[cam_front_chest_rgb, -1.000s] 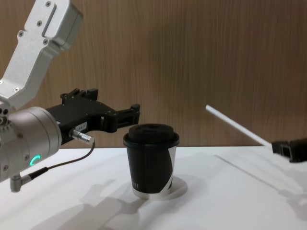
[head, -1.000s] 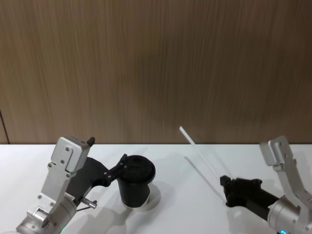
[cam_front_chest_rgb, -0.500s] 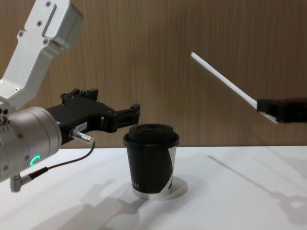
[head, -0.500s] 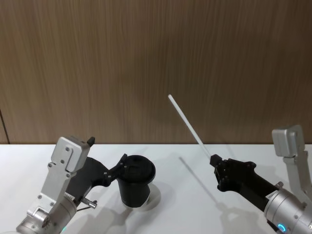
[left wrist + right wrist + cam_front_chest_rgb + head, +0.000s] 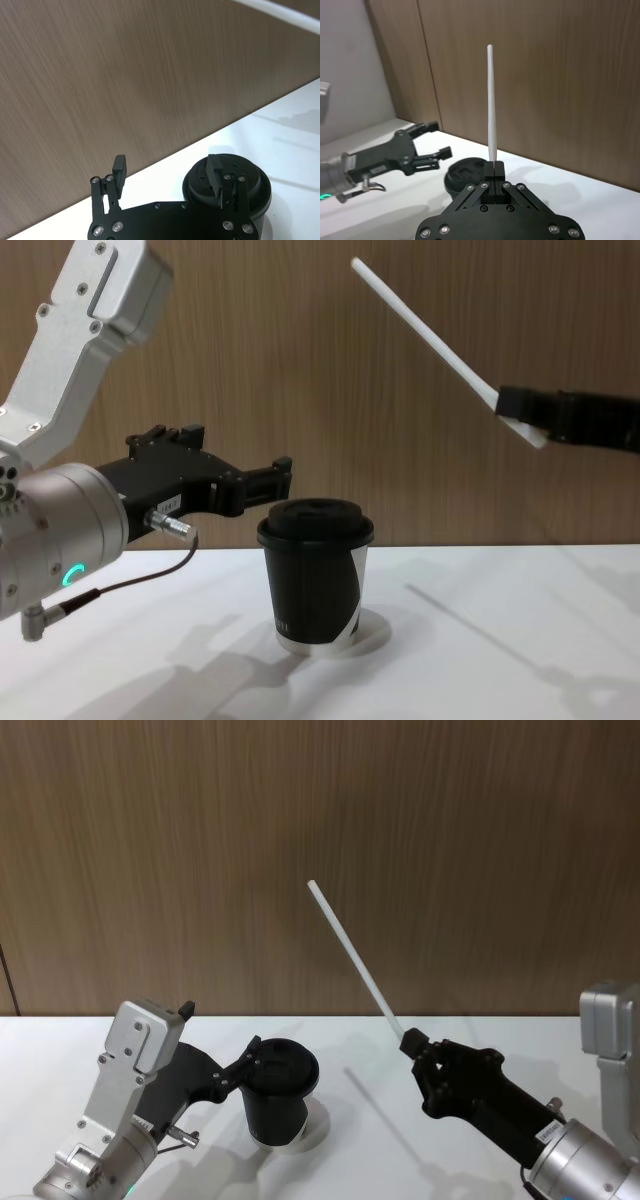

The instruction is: Pick up the straw with one hand, pass it to the other hand, and insert it into the cup.

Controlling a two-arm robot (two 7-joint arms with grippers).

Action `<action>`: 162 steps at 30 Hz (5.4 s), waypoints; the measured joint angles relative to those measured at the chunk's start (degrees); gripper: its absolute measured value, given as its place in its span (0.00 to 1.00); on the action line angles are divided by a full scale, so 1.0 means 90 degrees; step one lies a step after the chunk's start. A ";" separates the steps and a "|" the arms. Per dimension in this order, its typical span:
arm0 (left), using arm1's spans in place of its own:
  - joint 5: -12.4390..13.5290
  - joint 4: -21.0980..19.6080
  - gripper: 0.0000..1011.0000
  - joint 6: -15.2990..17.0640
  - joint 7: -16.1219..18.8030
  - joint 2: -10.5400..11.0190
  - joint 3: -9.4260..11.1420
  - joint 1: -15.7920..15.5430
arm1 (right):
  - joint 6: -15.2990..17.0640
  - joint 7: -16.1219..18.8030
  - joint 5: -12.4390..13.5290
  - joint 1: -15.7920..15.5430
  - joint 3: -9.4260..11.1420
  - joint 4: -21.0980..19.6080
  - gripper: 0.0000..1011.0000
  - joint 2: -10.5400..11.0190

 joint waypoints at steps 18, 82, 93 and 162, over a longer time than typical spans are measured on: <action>0.0000 0.0000 0.99 0.0000 0.0000 0.0000 -0.0001 0.0000 | -0.0239 0.0260 0.0394 -0.0425 -0.0132 -0.0501 0.00 0.0019; -0.2910 -0.0903 0.99 0.0299 -0.2647 0.0517 -0.0847 0.0129 | -0.0286 0.0369 0.0613 -0.0599 -0.0352 -0.0807 0.00 0.0061; -0.3173 -0.0893 0.99 0.0295 -0.3054 0.0684 -0.0823 0.0116 | -0.0286 0.0369 0.0612 -0.0599 -0.0352 -0.0808 0.00 0.0061; -0.5618 0.0633 0.99 0.0133 -0.4986 -0.0152 -0.0428 -0.0712 | -0.0286 0.0369 0.0612 -0.0599 -0.0352 -0.0807 0.00 0.0061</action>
